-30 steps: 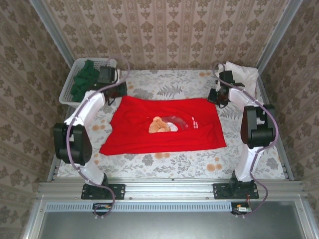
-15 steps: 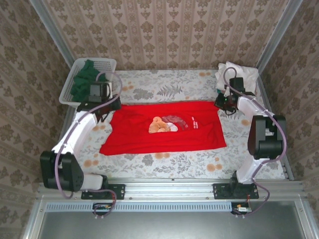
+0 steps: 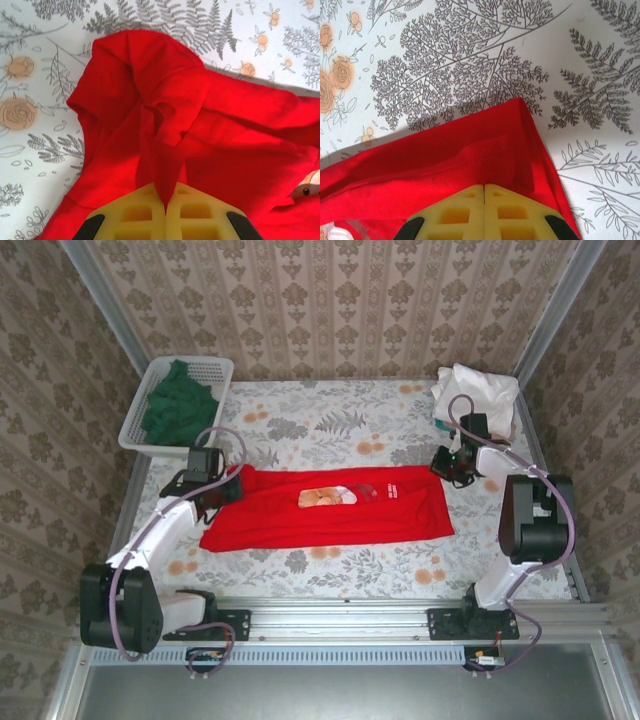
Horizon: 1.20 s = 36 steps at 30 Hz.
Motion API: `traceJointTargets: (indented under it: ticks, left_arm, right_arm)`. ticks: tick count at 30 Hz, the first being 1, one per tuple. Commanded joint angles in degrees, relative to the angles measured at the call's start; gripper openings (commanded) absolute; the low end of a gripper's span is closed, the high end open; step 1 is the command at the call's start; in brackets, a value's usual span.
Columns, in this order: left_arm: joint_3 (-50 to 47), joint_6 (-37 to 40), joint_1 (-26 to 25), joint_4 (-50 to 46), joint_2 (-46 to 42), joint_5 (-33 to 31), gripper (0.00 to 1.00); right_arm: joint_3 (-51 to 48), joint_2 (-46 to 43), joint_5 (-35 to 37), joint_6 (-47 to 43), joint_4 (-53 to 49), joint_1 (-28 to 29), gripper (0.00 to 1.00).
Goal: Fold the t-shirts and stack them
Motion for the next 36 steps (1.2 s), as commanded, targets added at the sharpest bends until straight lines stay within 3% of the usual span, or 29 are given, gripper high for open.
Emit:
traceJointTargets:
  ticks: [1,6,16,19,20,22,25,27,32,36]
  left_arm:
    - [-2.40,-1.98,0.13,1.49,-3.09,-0.46,0.00]
    - [-4.19,-2.13,0.22,1.22,-3.59,-1.96,0.00]
    - [-5.41,-3.07,1.51,2.46,-2.32,0.85,0.00]
    - [-6.06,-3.24,1.44,1.41,-3.77,-0.33,0.00]
    - [-6.86,-3.44,1.45,1.64,-4.63,-0.68,0.00]
    - [-8.13,-3.81,1.52,1.98,-5.79,-0.91,0.00]
    - [-8.60,-3.89,1.28,1.60,-5.99,0.00,0.00]
    - [-9.09,-4.08,0.92,1.81,-6.08,0.77,0.00]
    - [-10.23,-4.93,-0.83,2.11,-6.52,0.50,0.00]
    - [-11.25,-5.22,-1.63,1.85,-7.29,-0.14,0.00]
  right_arm:
    - [-2.37,-2.12,-0.76,0.81,0.22,-0.28,0.00]
    - [-2.89,-3.37,-1.95,0.75,-0.06,-0.23,0.02]
    - [0.63,-4.95,2.80,-1.89,-5.65,-0.15,0.06]
    - [-2.34,-6.69,5.78,-2.02,-4.93,-0.06,0.06]
    - [-3.37,-6.80,6.29,-1.72,-4.45,-0.06,0.07]
    - [-4.09,-6.07,5.66,-1.64,-5.03,-0.06,0.22]
    - [-4.69,-7.56,5.19,-1.18,-6.11,0.20,0.23]
    - [-4.66,-10.99,4.72,-0.80,-6.27,0.78,0.32]
    - [0.07,-16.47,5.30,0.62,-7.78,7.59,0.38]
    - [4.31,-11.51,7.02,1.39,-5.86,16.35,0.41]
